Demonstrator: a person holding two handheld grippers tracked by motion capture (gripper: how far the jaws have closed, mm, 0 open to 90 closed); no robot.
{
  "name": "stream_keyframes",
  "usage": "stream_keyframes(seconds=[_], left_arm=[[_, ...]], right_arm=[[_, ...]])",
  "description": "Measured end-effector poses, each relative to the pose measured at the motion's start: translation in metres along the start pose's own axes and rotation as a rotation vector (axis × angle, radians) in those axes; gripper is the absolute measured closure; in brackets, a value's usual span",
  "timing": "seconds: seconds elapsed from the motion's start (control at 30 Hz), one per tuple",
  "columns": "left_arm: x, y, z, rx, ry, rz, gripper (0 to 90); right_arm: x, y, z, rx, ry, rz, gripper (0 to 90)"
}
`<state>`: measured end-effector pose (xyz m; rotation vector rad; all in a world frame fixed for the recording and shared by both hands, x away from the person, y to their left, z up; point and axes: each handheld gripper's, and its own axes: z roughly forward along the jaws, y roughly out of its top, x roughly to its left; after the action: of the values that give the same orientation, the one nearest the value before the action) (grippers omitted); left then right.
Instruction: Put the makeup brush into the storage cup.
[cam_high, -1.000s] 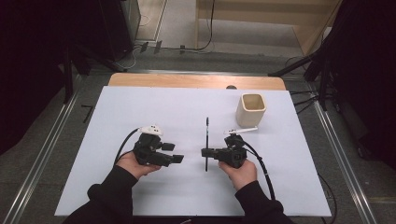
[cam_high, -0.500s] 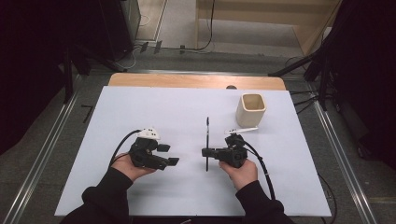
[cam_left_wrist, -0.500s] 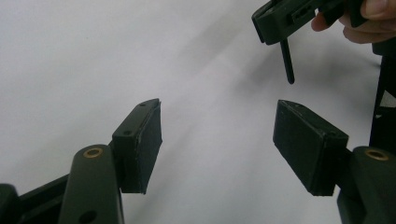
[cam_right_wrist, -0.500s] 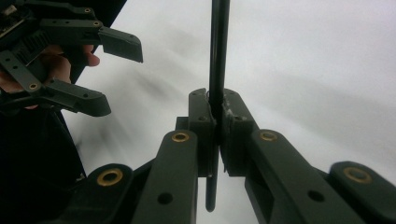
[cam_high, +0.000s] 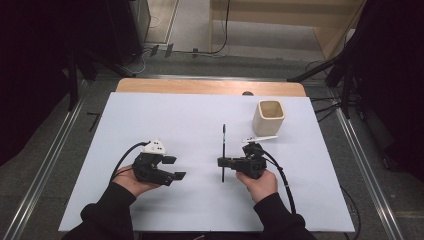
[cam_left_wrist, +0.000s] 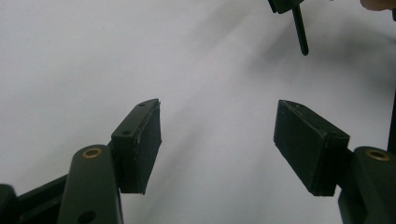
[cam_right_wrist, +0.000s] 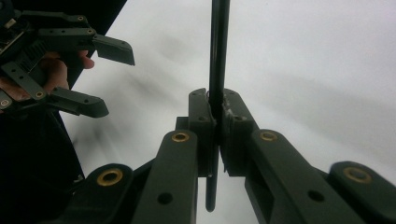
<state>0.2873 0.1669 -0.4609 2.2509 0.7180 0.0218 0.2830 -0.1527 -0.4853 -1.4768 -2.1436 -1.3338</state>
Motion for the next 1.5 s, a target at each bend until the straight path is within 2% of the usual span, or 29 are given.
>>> stream_keyframes(seconds=[0.53,0.87,1.5], left_arm=[[0.000,-0.011,-0.007,0.005,0.015,0.003,32.1],[0.001,-0.015,-0.011,0.001,0.018,-0.016,31.7],[0.003,-0.018,-0.014,-0.008,0.016,-0.021,31.7]], right_arm=[[-0.002,0.001,-0.003,0.002,-0.008,0.000,86.4],[-0.006,0.003,-0.007,0.001,-0.022,0.000,86.4],[-0.016,0.006,-0.017,-0.012,-0.049,0.005,86.4]])
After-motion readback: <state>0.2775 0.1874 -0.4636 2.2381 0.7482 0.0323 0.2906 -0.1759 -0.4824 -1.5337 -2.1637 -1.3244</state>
